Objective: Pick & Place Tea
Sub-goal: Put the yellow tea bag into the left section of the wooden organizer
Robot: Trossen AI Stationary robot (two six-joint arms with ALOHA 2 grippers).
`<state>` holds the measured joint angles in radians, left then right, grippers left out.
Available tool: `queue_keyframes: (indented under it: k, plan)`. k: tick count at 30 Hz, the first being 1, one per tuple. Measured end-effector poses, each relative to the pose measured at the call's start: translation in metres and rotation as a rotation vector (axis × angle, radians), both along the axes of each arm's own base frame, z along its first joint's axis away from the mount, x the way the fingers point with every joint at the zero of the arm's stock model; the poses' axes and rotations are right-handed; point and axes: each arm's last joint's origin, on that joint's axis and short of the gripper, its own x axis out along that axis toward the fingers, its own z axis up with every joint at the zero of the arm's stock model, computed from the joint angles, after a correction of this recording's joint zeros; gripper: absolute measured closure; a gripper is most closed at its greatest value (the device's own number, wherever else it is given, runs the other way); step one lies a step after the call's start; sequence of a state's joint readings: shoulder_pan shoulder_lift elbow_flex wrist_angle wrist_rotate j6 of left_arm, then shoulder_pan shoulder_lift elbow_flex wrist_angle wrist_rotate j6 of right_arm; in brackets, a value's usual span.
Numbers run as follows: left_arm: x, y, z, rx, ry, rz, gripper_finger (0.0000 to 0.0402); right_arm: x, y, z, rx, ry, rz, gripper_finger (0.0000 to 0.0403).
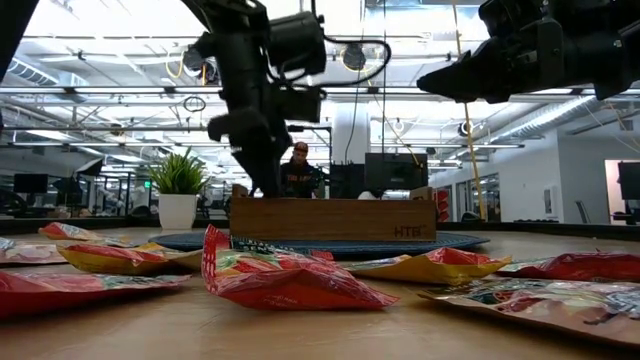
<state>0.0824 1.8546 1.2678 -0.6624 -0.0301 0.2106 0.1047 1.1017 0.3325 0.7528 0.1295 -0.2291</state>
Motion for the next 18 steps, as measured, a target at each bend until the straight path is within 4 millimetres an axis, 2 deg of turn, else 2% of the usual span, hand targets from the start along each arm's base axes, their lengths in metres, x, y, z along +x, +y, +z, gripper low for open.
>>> queue_keyframes:
  k: [14, 18]
  plan:
    - [0.006, 0.015, -0.027, -0.033, 0.058, 0.034, 0.0401, 0.000, 0.000, -0.001, 0.004, 0.008, 0.001, 0.0328]
    - [0.007, 0.013, -0.028, 0.063, 0.057, 0.061, 0.0401, 0.000, 0.000, -0.001, 0.006, 0.009, 0.001, 0.0328]
